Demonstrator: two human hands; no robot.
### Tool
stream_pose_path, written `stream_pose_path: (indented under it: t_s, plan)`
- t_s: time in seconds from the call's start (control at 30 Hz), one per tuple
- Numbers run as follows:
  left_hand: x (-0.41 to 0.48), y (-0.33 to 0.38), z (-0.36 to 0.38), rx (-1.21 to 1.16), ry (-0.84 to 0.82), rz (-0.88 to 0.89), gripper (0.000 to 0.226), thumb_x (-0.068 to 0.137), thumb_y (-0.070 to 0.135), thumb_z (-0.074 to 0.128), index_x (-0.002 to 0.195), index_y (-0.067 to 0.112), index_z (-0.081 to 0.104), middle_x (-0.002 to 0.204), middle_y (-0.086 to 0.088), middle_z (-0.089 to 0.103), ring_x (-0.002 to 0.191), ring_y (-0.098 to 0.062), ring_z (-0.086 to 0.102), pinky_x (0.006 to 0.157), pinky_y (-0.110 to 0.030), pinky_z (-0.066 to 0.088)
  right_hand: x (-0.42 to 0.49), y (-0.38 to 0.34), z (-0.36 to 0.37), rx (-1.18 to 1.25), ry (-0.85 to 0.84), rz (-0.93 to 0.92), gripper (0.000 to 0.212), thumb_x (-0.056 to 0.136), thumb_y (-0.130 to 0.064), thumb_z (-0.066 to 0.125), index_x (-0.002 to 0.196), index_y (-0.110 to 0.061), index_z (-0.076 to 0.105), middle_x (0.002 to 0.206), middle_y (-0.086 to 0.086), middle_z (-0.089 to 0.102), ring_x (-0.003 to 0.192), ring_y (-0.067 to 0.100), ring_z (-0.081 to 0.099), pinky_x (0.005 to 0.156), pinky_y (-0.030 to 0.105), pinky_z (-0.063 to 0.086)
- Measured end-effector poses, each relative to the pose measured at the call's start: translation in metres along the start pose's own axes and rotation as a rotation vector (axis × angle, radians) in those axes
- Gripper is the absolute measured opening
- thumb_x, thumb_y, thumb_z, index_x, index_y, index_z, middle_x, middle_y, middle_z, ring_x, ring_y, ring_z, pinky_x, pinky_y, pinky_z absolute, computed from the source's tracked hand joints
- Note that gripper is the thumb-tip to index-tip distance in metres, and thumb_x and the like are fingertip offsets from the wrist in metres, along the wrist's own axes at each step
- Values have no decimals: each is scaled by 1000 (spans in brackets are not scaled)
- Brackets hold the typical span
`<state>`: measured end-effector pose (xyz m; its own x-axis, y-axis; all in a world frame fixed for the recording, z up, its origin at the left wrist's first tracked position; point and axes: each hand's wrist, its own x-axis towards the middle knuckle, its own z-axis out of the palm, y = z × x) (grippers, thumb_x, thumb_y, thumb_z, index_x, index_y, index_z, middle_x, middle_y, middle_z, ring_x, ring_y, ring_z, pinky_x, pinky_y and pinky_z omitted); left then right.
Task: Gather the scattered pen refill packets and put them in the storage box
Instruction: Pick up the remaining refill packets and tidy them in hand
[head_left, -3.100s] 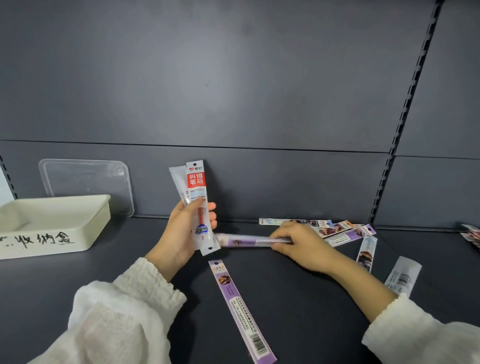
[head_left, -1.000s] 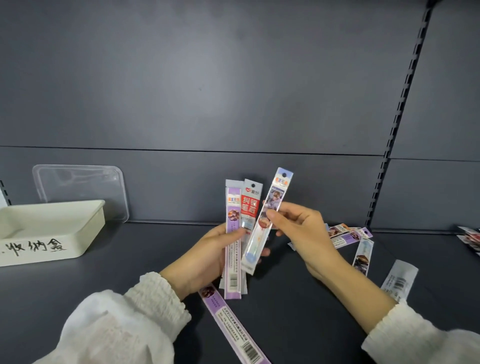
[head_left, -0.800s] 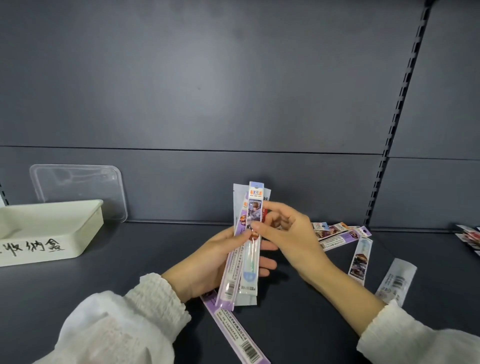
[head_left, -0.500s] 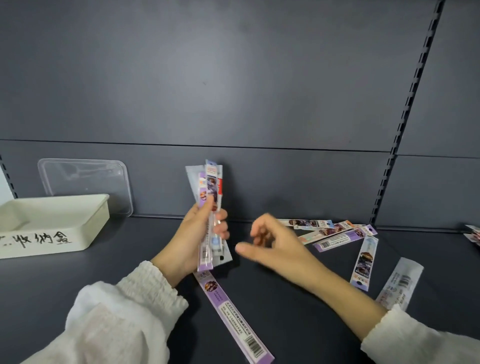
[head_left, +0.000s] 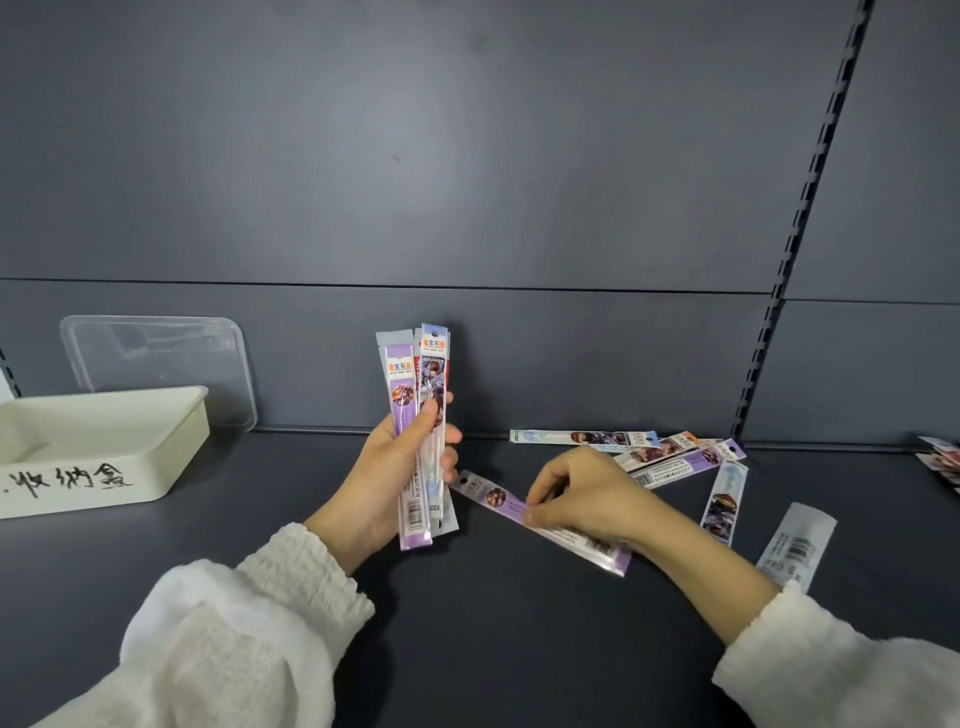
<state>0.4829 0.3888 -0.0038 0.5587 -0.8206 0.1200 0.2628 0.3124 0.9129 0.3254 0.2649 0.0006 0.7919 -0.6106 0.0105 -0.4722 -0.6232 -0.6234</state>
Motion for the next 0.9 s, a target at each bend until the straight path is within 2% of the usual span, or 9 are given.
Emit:
stream_pose_path:
  t_s: [0.1, 0.2, 0.3, 0.4, 0.47, 0.57, 0.63, 0.8, 0.9]
  plan:
    - [0, -6, 0, 94, 74, -29, 24, 96, 32, 51, 108, 12, 57, 65, -2, 59, 44, -11, 45, 44, -21, 44, 2, 6, -9, 91, 106, 79, 16, 71, -12, 77, 67, -22, 66, 67, -9, 65, 65, 7, 60, 65, 26, 50]
    - [-2, -9, 1, 73, 93, -75, 27, 94, 39, 52, 102, 13, 55, 58, 1, 46, 39, -7, 37, 38, -17, 36, 1, 2, -16, 604, 299, 48, 21, 74, -4, 77, 74, -16, 60, 66, -2, 63, 57, 8, 58, 60, 21, 48]
    - [-3, -11, 13, 76, 70, -123, 39, 84, 53, 53, 96, 15, 54, 57, 2, 45, 42, -7, 36, 39, -18, 35, -7, -13, -13, 934, 278, -37, 23, 79, -3, 74, 74, -15, 55, 66, -1, 63, 50, 5, 56, 46, 17, 42]
    - [-6, -14, 38, 142, -16, -147, 66, 78, 68, 43, 108, 13, 63, 67, -7, 57, 55, -19, 52, 50, -25, 46, -14, -27, -5, 839, 233, -122, 12, 82, -7, 73, 77, -12, 62, 63, -3, 63, 46, 3, 55, 43, 18, 40]
    - [-9, -20, 55, 169, -54, -156, 69, 82, 72, 35, 110, 17, 68, 79, -10, 67, 68, -21, 64, 62, -28, 52, -16, -29, -6, 773, 227, -143, 3, 85, -9, 70, 83, -7, 68, 68, 4, 66, 49, 8, 57, 45, 21, 43]
    - [-10, -28, 77, 137, -50, -155, 57, 87, 61, 47, 114, 14, 66, 82, -8, 69, 72, -15, 67, 73, -30, 53, -24, -20, -22, 646, 148, -152, 14, 90, -14, 62, 96, -6, 72, 82, 15, 72, 65, 16, 64, 52, 23, 50]
    - [-11, -34, 93, 104, -29, -182, 44, 90, 48, 53, 115, 14, 66, 94, -11, 72, 83, -17, 68, 78, -31, 53, -35, -6, -39, 529, 92, -153, 17, 92, -18, 60, 99, -14, 75, 84, 5, 73, 71, 11, 65, 56, 21, 50]
    - [-13, -50, 136, 48, 4, -285, 26, 93, 38, 53, 103, 16, 65, 85, -4, 72, 79, -17, 67, 63, -34, 48, -60, 53, -97, 495, 131, -101, 18, 93, -13, 57, 95, -16, 75, 93, 0, 72, 71, 3, 63, 56, 19, 47]
    - [-8, -59, 158, -84, 31, -289, 25, 97, 31, 49, 108, 12, 61, 79, -5, 75, 70, -18, 72, 59, -33, 56, -68, 99, -132, 252, 95, -93, 14, 90, -19, 62, 94, -26, 73, 96, -7, 71, 78, 7, 63, 68, 22, 49]
